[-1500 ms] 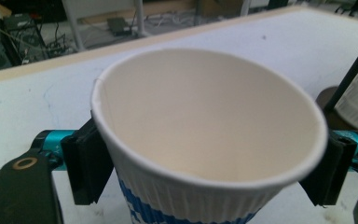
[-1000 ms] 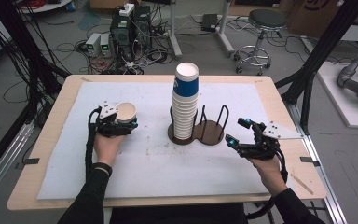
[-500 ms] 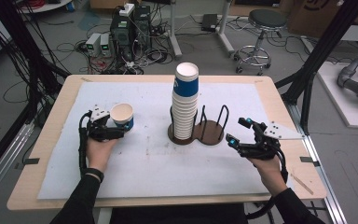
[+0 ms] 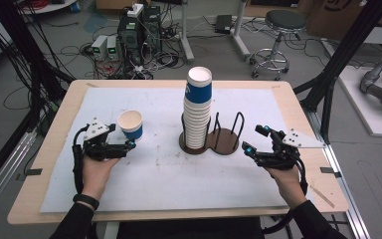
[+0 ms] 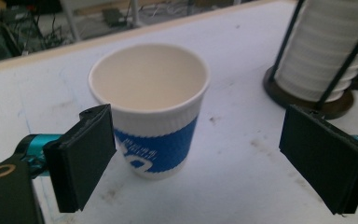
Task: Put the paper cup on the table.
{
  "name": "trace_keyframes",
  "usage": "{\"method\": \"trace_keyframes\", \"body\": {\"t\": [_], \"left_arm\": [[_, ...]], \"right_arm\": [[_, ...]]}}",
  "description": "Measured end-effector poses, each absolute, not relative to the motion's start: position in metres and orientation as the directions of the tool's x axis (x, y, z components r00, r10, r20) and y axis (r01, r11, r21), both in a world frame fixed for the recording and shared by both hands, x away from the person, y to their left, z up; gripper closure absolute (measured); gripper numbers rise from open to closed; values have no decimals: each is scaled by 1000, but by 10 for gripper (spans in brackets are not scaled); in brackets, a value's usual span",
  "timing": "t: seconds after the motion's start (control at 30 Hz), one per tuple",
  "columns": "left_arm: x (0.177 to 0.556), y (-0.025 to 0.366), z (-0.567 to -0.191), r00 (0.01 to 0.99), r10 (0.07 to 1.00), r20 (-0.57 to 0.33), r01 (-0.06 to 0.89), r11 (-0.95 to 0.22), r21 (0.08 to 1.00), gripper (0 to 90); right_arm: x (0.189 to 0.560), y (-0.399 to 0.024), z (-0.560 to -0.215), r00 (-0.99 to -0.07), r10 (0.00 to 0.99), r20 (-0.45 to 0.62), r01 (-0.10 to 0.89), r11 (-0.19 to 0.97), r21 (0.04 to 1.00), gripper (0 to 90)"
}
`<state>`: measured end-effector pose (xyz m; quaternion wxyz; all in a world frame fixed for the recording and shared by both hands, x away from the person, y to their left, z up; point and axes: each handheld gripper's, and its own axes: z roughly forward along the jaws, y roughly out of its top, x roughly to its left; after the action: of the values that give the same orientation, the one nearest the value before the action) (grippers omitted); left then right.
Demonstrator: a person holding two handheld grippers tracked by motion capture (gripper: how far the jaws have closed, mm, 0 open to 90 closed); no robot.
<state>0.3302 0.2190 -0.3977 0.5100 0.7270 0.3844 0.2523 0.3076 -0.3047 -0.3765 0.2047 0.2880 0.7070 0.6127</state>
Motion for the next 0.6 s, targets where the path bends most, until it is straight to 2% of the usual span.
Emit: {"method": "trace_keyframes", "body": {"t": [0.33,0.6], "left_arm": [[302,191,-380,734,678,32,146,-203,968,105],[292,169,-374,810,587,18,102,-172,980,107]], "right_arm": [[311,-304,-379,-741,667,76,188,98,977,182],[312,-306,-379,-747,656,105,201,73,977,182]]}}
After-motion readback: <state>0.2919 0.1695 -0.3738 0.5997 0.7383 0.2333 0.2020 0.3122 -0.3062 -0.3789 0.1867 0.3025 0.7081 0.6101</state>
